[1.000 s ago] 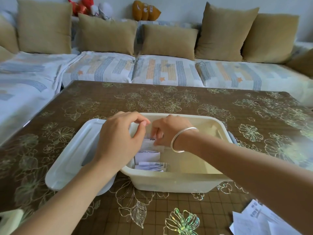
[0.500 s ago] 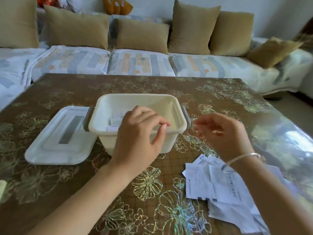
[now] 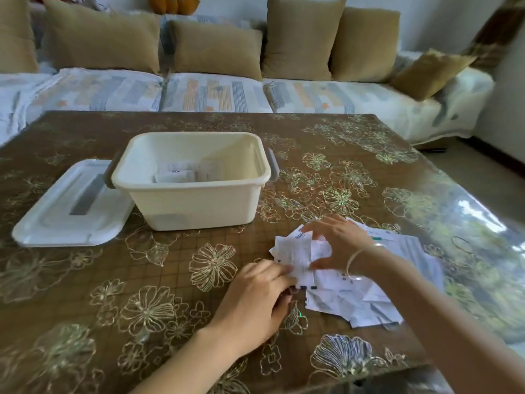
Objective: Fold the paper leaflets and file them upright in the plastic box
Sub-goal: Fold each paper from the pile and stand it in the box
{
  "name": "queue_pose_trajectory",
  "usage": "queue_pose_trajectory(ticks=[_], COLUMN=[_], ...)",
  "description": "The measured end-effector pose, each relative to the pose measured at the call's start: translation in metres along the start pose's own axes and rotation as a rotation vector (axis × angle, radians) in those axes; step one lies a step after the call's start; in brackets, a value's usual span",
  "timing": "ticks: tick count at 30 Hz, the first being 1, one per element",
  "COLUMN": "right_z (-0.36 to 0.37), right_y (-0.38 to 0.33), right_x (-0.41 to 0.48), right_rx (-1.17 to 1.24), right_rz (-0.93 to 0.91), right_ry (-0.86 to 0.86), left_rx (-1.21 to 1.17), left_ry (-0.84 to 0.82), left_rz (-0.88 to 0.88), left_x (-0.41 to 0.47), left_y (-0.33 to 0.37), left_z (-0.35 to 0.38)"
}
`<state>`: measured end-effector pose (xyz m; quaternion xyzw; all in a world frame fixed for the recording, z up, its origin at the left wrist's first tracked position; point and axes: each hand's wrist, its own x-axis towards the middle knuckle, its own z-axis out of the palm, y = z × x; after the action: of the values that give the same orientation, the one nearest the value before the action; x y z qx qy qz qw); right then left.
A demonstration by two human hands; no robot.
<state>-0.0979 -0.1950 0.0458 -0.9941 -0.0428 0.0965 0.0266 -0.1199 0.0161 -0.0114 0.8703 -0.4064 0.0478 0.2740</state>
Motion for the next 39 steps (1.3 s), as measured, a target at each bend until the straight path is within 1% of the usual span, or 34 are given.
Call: queue_pose_trajectory(ticks=[4, 6, 8, 10, 12, 14, 15, 16, 18, 20, 22, 25, 27, 29, 31, 33, 35, 39], right_z=[-0.013, -0.017, -0.024, -0.035, -0.044, -0.044, -0.041, -0.034, -0.018, -0.001, 0.016, 0.043, 0.059, 0.068, 0.072, 0.073, 0.075, 0.079], right_y=[-0.012, -0.016, -0.019, -0.022, -0.028, -0.044, -0.052, -0.062, -0.078, -0.090, -0.101, -0.114, -0.119, -0.120, -0.119, -0.119, -0.119, -0.125], right_x=[0.009, 0.010, 0.005, -0.003, -0.013, -0.023, -0.027, -0.029, -0.031, -0.033, -0.036, -0.039, -0.041, -0.044, -0.046, -0.047, -0.047, -0.045], right_rx=[-0.225, -0.224, -0.060, 0.161, 0.371, 0.589, 0.688, 0.759, 0.888, 1.056, 1.120, 1.057, 0.925, 0.726, 0.587, 0.553, 0.537, 0.498], right_rz=[-0.032, -0.026, 0.003, 0.032, 0.042, 0.030, 0.009, -0.012, -0.046, -0.039, -0.070, -0.156, -0.187, -0.218, -0.236, -0.214, -0.179, -0.140], right_ry=[0.002, 0.031, 0.071, 0.125, 0.216, 0.269, 0.280, 0.291, 0.339, 0.386, 0.419, 0.444, 0.451, 0.450, 0.435, 0.422, 0.439, 0.479], left_rx=[-0.029, -0.077, -0.150, -0.238, -0.375, -0.629, -0.756, -0.836, -0.885, -0.837, -0.673, -0.357, -0.233, -0.194, -0.190, -0.129, -0.027, 0.132], left_ry=[-0.018, 0.029, 0.086, 0.209, 0.332, 0.322, 0.303, 0.298, 0.309, 0.346, 0.381, 0.407, 0.410, 0.384, 0.368, 0.380, 0.388, 0.366], left_rz=[-0.021, -0.056, -0.141, -0.236, -0.385, -0.572, -0.622, -0.634, -0.618, -0.576, -0.442, -0.237, -0.181, -0.225, -0.346, -0.439, -0.491, -0.534], left_x=[-0.008, -0.012, -0.015, -0.017, -0.019, -0.020, -0.021, -0.024, -0.031, -0.040, -0.053, -0.075, -0.088, -0.101, -0.108, -0.112, -0.109, -0.098], left_y=[0.000, -0.001, -0.002, -0.007, -0.008, -0.006, -0.006, -0.006, -0.007, -0.012, -0.019, -0.027, -0.030, -0.033, -0.035, -0.037, -0.036, -0.039], left_z=[-0.002, -0.003, -0.008, -0.017, -0.034, -0.054, -0.062, -0.069, -0.080, -0.083, -0.086, -0.085, -0.078, -0.069, -0.063, -0.057, -0.055, -0.052])
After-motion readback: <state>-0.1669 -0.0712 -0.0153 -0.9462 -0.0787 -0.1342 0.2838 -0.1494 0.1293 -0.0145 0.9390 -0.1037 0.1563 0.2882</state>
